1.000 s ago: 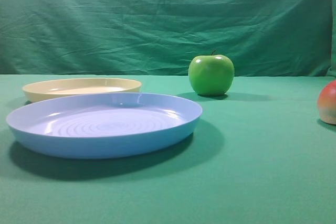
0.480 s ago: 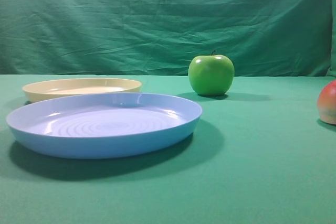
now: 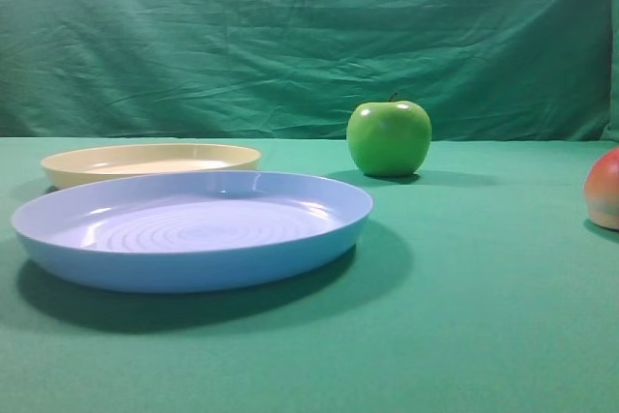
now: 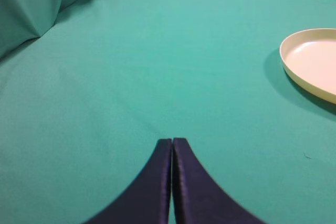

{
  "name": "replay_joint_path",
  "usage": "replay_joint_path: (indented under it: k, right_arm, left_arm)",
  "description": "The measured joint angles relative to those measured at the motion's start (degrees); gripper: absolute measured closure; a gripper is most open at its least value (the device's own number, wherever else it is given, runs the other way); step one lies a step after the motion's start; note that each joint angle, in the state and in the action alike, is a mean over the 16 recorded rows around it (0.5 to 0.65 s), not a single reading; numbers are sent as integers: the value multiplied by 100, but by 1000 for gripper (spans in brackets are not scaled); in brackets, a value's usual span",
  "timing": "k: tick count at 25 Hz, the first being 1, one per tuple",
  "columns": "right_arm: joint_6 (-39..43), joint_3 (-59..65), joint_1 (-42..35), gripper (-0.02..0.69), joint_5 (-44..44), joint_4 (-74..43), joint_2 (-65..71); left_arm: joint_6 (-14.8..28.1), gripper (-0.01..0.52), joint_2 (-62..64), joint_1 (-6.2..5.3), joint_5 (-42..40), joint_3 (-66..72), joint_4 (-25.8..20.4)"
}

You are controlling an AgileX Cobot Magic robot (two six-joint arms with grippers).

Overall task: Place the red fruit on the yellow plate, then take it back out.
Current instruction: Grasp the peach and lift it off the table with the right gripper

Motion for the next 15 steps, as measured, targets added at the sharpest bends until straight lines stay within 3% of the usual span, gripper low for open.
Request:
replay_joint_path:
  k: [5, 15]
  right_arm:
    - [-13, -131, 239, 585, -172, -367, 765]
    - [-91, -172, 376, 193, -847, -588, 1826]
  left_arm:
    - [0, 514, 0, 0, 0, 0, 0]
    - [0, 514, 0, 0, 0, 0, 0]
